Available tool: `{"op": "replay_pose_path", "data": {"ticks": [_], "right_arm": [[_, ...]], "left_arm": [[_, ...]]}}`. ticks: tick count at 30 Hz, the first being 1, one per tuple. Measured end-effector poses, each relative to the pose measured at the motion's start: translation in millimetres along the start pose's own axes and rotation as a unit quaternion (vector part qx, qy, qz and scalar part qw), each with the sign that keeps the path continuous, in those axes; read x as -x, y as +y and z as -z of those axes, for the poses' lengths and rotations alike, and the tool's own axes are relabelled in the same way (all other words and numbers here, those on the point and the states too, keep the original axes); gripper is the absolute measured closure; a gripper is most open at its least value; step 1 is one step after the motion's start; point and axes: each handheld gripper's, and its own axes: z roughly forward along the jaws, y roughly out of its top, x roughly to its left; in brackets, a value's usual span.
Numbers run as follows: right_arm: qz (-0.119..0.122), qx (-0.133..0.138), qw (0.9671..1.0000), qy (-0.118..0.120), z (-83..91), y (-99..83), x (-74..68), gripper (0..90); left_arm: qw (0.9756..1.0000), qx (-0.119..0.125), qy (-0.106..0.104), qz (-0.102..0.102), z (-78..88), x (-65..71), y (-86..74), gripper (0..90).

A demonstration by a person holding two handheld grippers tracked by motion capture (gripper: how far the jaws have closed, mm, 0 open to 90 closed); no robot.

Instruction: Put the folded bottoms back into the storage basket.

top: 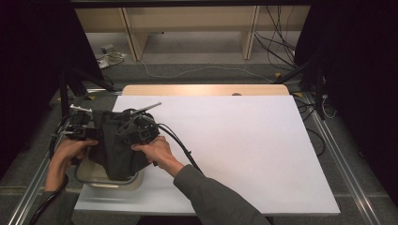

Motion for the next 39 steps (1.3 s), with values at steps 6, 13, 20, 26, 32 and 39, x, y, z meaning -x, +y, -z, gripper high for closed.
{"op": "replay_pose_path", "data": {"ticks": [6,13,20,26,32,39], "right_arm": [[-0.004,0.003,1.0,0.004,3.0,1.8,1.1,45.3],[-0.013,0.011,0.9999,0.003,8.8,5.4,4.9,35.2],[-0.012,0.014,0.9998,-0.003,12.6,7.3,6.9,27.9],[-0.014,0.017,0.9997,-0.006,14.7,8.5,7.8,22.6],[-0.011,0.023,0.9996,-0.014,21.2,11.0,11.6,20.5],[-0.012,0.032,0.9994,-0.012,27.8,13.3,13.8,19.5]], "left_arm": [[0.9998,0.018,0.004,0.0,4.5,3.2,2.3,64.8],[0.9998,0.003,0.02,-0.003,-10.7,10.4,2.6,80.8],[0.9989,-0.024,0.039,-0.007,-26.6,13.7,0.6,84.2],[0.9948,-0.052,0.08,-0.034,-37.1,24.3,2.5,84.3],[0.9949,-0.06,0.078,-0.023,-47.7,21.4,0.2,83.7],[0.9936,-0.061,0.093,-0.021,-51.0,23.3,0.7,79.6]]}}
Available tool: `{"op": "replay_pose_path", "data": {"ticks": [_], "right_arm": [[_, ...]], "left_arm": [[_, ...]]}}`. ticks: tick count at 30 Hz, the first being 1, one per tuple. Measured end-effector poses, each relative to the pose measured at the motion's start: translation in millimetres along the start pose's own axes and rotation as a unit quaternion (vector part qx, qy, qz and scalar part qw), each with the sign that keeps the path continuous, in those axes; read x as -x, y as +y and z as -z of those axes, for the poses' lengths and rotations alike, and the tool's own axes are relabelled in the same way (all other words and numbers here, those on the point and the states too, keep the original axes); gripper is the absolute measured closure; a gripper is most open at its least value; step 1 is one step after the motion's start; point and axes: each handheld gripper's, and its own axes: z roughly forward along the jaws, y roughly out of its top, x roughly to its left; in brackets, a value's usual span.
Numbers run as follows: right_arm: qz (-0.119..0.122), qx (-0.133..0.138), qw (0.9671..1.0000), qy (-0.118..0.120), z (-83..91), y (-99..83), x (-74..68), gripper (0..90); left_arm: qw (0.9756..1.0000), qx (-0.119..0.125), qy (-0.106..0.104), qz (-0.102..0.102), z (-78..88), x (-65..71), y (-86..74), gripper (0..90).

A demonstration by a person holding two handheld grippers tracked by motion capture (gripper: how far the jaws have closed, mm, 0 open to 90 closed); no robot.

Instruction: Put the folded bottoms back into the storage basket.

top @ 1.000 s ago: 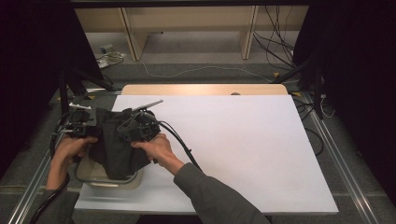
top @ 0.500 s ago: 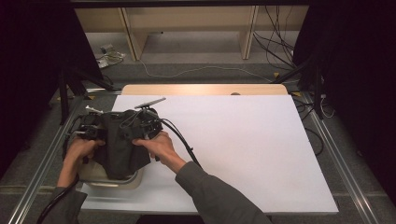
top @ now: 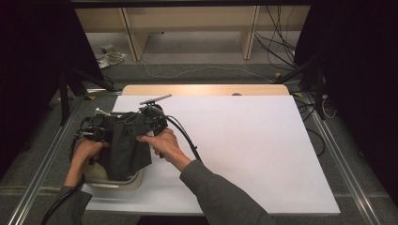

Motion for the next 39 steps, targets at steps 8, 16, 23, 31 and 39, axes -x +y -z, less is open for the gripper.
{"op": "replay_pose_path", "data": {"ticks": [8,16,23,31,39], "right_arm": [[0.0,0.007,1.0,0.0,6.0,2.3,2.8,16.9],[0.001,0.019,0.9998,-0.002,15.9,6.0,6.1,15.4],[0.002,0.027,0.9996,-0.005,25.1,8.4,9.8,15.1],[0.002,0.032,0.9994,-0.011,39.1,7.6,16.7,14.6],[0.002,0.045,0.9986,-0.027,62.6,2.7,31.3,14.1]], "left_arm": [[0.9999,0.015,0.009,0.002,21.6,-2.1,4.0,57.7],[0.9989,0.036,-0.02,0.021,47.0,-13.3,5.0,43.5],[0.9957,0.077,-0.043,0.029,72.6,-9.3,5.4,39.1],[0.993,0.094,-0.068,0.02,86.7,9.0,7.4,33.6],[0.9919,0.089,-0.09,-0.004,84.9,35.1,5.4,32.0]]}}
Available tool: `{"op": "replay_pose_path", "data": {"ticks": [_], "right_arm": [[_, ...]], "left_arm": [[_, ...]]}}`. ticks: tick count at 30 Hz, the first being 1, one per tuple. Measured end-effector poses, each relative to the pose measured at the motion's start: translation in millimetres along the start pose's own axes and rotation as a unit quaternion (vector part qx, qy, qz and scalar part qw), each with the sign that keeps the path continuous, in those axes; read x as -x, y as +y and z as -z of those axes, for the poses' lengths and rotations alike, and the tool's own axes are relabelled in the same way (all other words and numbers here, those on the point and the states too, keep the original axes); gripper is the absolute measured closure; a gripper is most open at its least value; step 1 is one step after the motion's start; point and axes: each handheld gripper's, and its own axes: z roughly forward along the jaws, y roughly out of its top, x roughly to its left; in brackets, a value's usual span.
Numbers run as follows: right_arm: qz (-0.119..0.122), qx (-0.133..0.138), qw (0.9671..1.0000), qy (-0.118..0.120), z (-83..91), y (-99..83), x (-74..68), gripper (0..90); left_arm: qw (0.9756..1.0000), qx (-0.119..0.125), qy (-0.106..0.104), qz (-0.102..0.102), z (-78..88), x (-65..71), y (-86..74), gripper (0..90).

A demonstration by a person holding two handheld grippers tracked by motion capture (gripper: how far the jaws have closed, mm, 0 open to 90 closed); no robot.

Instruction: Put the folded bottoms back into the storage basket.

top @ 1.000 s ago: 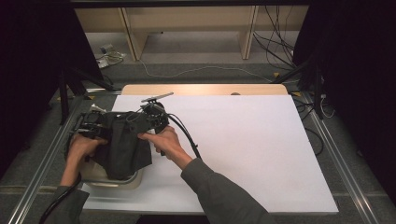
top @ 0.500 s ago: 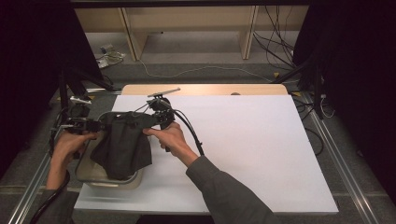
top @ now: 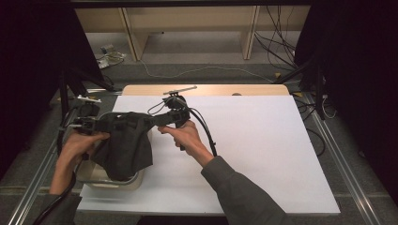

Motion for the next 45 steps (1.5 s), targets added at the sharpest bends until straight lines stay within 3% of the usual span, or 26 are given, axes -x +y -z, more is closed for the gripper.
{"op": "replay_pose_path", "data": {"ticks": [8,17,21,27,33,41,45], "right_arm": [[-0.007,0.01,0.9999,-0.008,23.3,-7.0,18.0,13.9],[-0.014,0.018,0.9996,-0.014,41.2,-18.5,35.9,14.1],[-0.021,0.017,0.9995,-0.018,45.1,-23.0,43.1,14.3],[-0.028,0.019,0.9992,-0.02,50.3,-27.5,50.4,14.4],[-0.03,0.02,0.9991,-0.023,55.0,-32.8,54.9,14.4],[-0.039,0.024,0.9986,-0.026,61.1,-39.6,63.8,14.5],[-0.04,0.03,0.9986,-0.02,69.1,-44.1,66.8,14.5]], "left_arm": [[0.9998,-0.01,0.006,-0.017,-11.9,11.0,-6.9,36.2],[0.9991,-0.018,0.014,-0.034,-32.3,14.6,-13.7,73.5],[0.9984,-0.031,0.022,-0.042,-43.9,15.8,-17.2,82.8],[0.9966,-0.053,0.034,-0.054,-58.8,17.2,-19.5,84.6],[0.9972,-0.065,0.017,-0.032,-77.0,8.7,-24.1,85.1],[0.9972,-0.066,0.015,-0.033,-75.0,8.8,-23.1,84.2],[0.9976,-0.059,0.007,-0.035,-66.4,8.7,-21.4,78.4]]}}
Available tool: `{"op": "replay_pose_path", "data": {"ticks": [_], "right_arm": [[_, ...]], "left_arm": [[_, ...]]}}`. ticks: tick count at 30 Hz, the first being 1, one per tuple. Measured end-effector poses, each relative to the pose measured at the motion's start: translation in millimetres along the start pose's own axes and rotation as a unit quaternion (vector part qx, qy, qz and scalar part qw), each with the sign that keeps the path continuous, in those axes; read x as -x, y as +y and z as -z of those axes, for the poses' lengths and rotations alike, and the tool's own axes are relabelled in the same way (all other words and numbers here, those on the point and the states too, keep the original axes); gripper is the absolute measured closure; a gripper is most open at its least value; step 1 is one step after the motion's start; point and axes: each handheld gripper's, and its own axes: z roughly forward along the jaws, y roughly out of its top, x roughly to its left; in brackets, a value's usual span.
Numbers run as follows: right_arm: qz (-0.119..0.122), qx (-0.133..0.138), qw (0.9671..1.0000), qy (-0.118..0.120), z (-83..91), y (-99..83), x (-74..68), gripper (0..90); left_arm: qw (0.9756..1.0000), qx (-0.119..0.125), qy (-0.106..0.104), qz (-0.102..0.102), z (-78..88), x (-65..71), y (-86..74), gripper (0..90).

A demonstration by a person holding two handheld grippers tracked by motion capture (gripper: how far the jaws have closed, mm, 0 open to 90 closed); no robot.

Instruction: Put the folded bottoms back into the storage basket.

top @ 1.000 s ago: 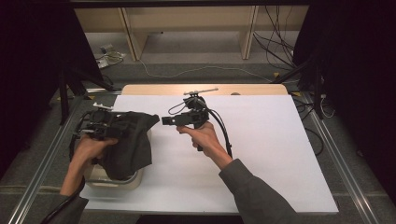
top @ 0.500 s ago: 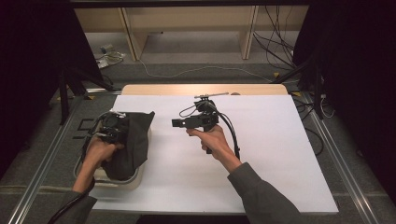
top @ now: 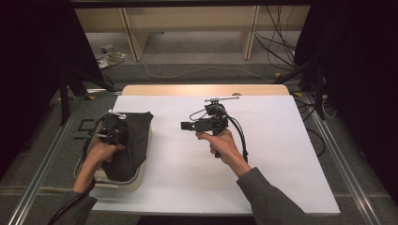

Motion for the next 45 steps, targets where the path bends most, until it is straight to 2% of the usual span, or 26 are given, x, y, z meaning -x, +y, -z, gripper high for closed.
{"op": "replay_pose_path", "data": {"ticks": [4,6,10,15,18,21,26,31,35,39,45], "right_arm": [[0.001,0.004,1.0,0.004,6.4,-3.2,0.5,14.4],[0.003,0.008,1.0,0.005,10.9,-5.6,1.0,14.4],[0.011,0.013,0.9998,0.011,19.8,-11.3,2.9,14.1],[0.031,0.011,0.9994,-0.013,26.7,-20.6,4.4,13.8],[0.04,0.014,0.999,-0.017,30.3,-26.0,5.5,13.7],[0.048,0.019,0.9983,-0.026,34.1,-30.2,6.5,13.7],[0.049,0.029,0.9979,-0.032,39.2,-31.2,9.1,13.7],[0.053,0.031,0.9973,-0.039,42.6,-33.7,11.6,13.7],[0.05,0.028,0.9974,-0.044,45.1,-37.5,15.8,13.7],[0.048,0.028,0.9973,-0.048,48.3,-39.1,19.5,13.8],[0.043,0.029,0.9972,-0.053,52.2,-41.4,24.1,13.9]], "left_arm": [[1.0,0.007,-0.004,-0.003,13.1,1.5,2.0,72.0],[0.9999,0.009,-0.01,0.003,21.5,2.1,3.4,68.1],[0.9997,0.023,-0.002,0.008,35.5,1.9,5.5,59.9],[0.9985,0.047,-0.005,0.026,54.5,0.0,8.3,48.3],[0.9973,0.061,-0.018,0.035,65.4,0.1,9.4,42.7],[0.9969,0.067,-0.027,0.034,70.5,2.9,10.9,38.2],[0.996,0.075,-0.035,0.032,74.2,9.7,12.5,33.2],[0.9956,0.081,-0.043,0.02,76.2,19.1,14.7,26.0],[0.9956,0.079,-0.049,0.014,71.5,26.4,15.2,26.3],[0.9963,0.068,-0.053,0.001,62.3,31.7,14.0,34.6],[0.998,0.046,-0.044,-0.007,44.8,31.0,9.5,64.5]]}}
